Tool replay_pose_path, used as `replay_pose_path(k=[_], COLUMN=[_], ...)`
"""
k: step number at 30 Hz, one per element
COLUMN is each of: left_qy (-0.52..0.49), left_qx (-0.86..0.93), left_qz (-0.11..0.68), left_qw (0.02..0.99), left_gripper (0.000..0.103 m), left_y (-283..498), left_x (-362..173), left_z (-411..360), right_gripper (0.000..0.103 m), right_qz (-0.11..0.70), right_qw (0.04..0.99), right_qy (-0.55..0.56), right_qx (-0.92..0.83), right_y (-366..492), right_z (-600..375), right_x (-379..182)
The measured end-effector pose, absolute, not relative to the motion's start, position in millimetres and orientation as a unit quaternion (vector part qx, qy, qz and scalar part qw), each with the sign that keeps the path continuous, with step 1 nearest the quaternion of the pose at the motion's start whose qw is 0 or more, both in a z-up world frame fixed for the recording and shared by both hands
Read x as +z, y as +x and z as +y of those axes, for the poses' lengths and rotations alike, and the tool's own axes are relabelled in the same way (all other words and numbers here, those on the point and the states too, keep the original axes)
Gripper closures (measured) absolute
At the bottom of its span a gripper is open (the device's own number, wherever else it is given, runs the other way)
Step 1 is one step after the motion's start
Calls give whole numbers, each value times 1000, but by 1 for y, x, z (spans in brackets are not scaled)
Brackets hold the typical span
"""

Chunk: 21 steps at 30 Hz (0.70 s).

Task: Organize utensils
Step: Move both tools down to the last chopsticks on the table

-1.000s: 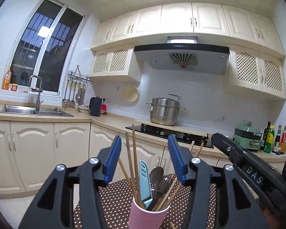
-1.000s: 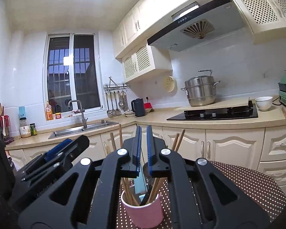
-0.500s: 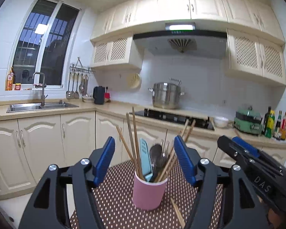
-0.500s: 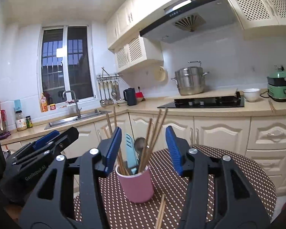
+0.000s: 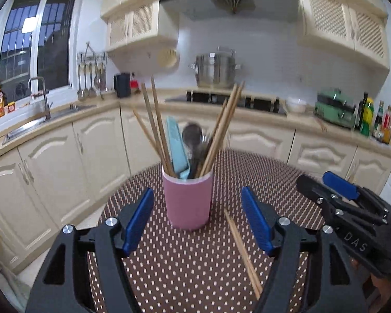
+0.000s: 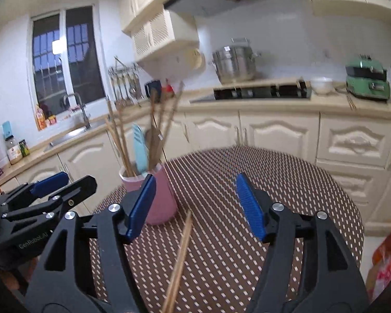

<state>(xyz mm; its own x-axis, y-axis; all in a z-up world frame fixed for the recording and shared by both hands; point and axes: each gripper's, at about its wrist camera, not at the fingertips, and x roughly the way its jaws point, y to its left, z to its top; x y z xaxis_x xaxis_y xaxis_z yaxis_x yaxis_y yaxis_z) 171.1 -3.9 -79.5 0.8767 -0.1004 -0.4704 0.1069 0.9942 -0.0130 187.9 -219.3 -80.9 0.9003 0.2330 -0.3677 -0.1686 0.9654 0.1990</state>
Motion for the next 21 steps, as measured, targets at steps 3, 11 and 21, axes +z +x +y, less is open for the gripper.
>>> replay_pose_path(k=[3, 11, 21], left_qy=[-6, -25, -20], left_qx=[-60, -100, -91], left_qz=[288, 432, 513], left_qw=[956, 896, 853], left_gripper=[35, 35, 35], left_y=[180, 210, 238], left_x=[-93, -144, -187], left_z=[-5, -15, -31], right_gripper=[35, 33, 32], right_qz=[229, 299, 334], right_qw=[965, 947, 932], right_qy=[86, 91, 118], right_qx=[95, 75, 75], right_y=[191, 196, 203], right_z=[-228, -244, -259], right_x=[-94, -133, -157])
